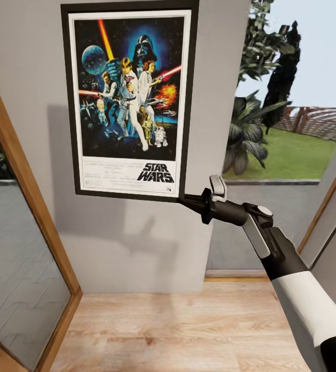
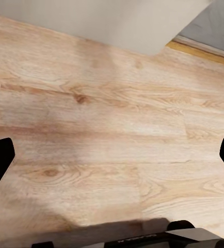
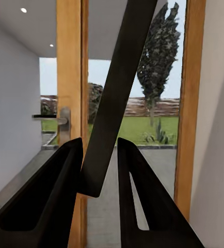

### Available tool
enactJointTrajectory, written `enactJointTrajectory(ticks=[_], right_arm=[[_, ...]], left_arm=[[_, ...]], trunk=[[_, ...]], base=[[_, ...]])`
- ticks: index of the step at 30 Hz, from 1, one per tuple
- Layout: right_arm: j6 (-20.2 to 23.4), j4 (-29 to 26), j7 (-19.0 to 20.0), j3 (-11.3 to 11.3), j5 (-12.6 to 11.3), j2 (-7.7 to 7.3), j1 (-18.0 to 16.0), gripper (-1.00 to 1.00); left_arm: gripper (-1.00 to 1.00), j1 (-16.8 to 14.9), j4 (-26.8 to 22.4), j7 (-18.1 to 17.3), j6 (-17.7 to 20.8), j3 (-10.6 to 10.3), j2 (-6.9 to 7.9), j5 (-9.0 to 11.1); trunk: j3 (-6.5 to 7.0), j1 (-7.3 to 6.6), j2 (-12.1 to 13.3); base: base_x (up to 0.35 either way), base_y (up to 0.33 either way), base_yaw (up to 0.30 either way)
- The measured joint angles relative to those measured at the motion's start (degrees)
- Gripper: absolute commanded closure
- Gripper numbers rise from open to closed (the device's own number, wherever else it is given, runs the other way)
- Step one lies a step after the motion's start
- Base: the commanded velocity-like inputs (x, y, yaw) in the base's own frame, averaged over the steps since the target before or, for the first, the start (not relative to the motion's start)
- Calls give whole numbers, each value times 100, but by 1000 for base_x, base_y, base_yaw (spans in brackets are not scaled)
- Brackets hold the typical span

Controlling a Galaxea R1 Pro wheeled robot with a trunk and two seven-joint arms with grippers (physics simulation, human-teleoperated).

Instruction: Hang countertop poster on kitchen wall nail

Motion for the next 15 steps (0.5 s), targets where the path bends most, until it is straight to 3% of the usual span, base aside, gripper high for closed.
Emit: enactJointTrajectory(ticks=[15], right_arm=[[0, -7, -3, 0, 2, 0, -7, 100]], left_arm=[[-100, 0, -4, 0, 0, 4, 0, 0]], trunk=[[0, 1, 0]], base=[[124, 79, 0]])
